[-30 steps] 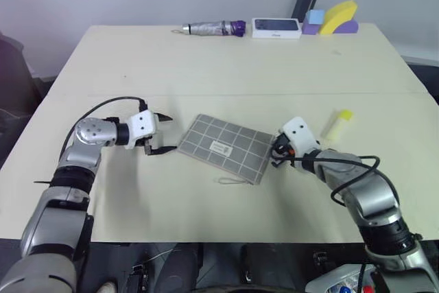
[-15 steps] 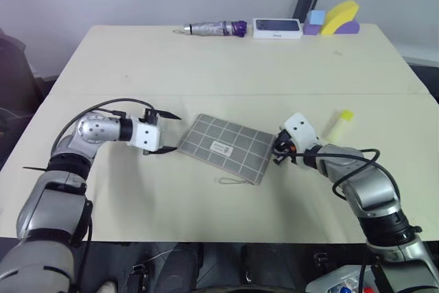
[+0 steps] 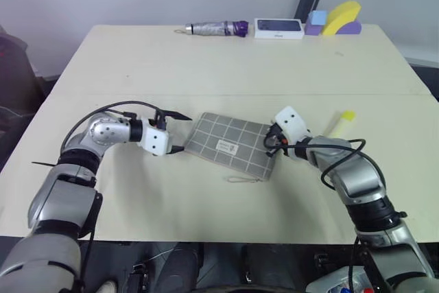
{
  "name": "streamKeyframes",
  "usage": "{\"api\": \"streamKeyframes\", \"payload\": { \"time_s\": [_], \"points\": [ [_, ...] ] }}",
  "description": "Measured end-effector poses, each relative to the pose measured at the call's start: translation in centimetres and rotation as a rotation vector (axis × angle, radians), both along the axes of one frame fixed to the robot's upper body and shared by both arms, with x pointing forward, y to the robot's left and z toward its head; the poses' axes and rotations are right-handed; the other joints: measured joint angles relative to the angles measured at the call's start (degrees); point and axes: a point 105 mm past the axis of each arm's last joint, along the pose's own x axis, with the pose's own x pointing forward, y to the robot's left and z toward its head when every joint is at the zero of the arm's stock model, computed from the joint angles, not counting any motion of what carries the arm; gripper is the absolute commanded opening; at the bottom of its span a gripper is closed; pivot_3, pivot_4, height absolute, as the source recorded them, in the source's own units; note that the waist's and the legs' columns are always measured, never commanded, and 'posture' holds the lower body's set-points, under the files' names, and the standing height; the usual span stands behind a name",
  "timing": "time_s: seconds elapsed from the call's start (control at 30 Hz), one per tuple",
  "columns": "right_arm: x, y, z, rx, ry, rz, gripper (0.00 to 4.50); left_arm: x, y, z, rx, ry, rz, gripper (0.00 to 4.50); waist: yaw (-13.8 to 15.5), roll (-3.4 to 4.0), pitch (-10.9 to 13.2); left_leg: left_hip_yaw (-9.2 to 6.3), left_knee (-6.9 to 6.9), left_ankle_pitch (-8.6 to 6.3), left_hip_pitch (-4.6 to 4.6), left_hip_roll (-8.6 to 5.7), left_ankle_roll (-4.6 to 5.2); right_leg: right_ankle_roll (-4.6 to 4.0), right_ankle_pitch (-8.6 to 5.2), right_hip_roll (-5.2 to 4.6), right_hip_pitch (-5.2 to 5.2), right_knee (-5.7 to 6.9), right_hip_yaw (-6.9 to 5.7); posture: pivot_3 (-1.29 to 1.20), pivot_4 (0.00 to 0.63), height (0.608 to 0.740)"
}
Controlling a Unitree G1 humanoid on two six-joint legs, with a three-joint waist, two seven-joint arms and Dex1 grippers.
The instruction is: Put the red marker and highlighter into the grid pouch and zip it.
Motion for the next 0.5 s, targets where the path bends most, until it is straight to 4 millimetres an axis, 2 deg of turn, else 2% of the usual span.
{"api": "streamKeyframes", "payload": {
  "time_s": [0.27,0.5],
  "points": [
    [0.6,-0.7,0.1,-0.03,-0.038,-0.018,0.04,-1.0,0.1,-0.4,-0.043,0.05,-0.024,4.5,-0.2,0.0,0.0,0.0,-0.03,0.0,-0.01,0.01,0.0,0.0,0.0,0.0,-0.04,0.0,0.03,0.0,0.15,0.74],
    [1.1,-2.9,1.0,-0.077,-0.077,-0.074,0.04,-1.6,-0.1,-0.7,-0.087,0.096,-0.026,4.5,-0.2,0.0,0.0,0.0,-0.02,0.0,-0.1,0.02,0.0,0.0,0.0,0.01,-0.13,0.01,0.04,0.0,0.15,0.74]
  ]
}}
